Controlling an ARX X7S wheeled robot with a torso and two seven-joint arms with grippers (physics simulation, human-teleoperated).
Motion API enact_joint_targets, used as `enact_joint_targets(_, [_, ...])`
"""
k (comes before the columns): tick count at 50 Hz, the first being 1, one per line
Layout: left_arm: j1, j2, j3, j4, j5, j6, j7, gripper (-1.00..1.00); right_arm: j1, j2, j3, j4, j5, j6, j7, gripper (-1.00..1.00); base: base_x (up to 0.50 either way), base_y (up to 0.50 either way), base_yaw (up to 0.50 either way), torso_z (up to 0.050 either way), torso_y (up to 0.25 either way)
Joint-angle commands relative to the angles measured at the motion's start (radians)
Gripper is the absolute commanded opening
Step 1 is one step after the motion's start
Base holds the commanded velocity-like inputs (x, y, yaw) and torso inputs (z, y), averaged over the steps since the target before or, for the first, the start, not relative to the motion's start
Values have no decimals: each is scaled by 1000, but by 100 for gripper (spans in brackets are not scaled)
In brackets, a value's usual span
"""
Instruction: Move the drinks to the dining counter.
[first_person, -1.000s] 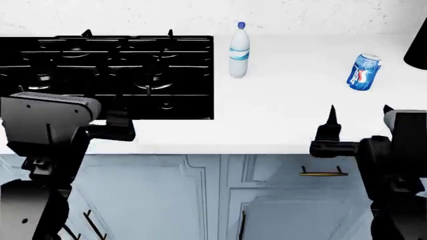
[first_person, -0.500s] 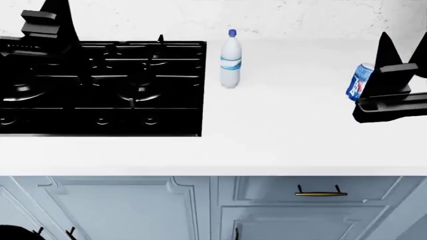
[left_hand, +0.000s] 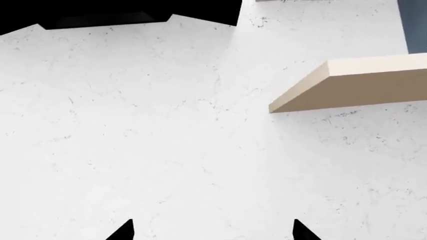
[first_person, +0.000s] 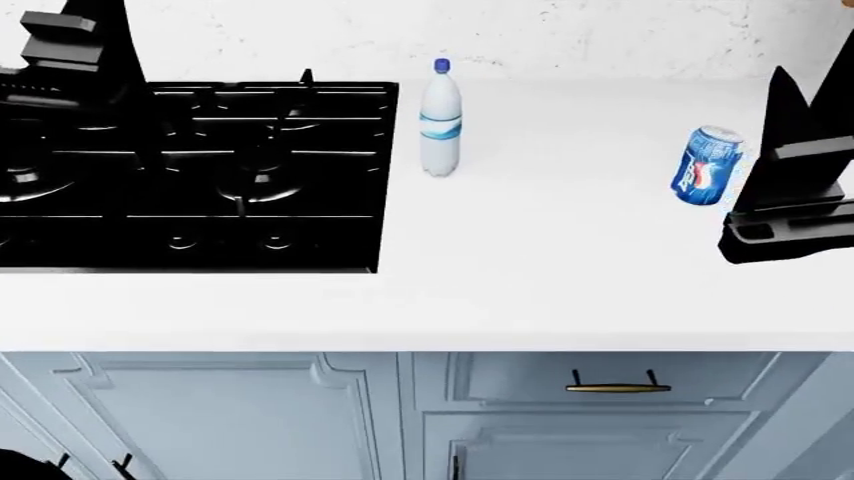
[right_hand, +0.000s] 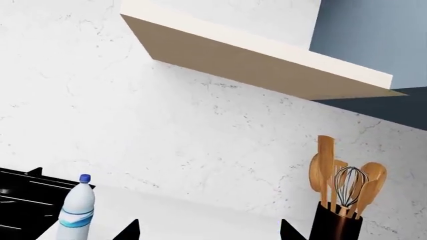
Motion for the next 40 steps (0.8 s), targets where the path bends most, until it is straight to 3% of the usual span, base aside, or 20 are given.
enact_joint_targets(1, [25, -11, -5, -4, -11, 28, -8, 100, 13, 9, 12, -24, 9, 1, -20, 100, 0, -305, 0, 0, 0])
enact_joint_targets(12, [47, -22, -9, 2, -19, 42, -14, 100, 18, -2, -19, -22, -8, 5, -28, 100, 0, -429, 0, 0, 0])
enact_joint_targets(21, [65, -26, 2, -9, -12, 70, -13, 100, 17, 7, -30, -18, -10, -3, -26, 100, 0, -54, 0, 0, 0])
enact_joint_targets(40, [79, -38, -6, -8, -33, 76, -27, 100, 12, 6, -57, -27, -34, 0, -32, 100, 493, -105, 0, 0, 0])
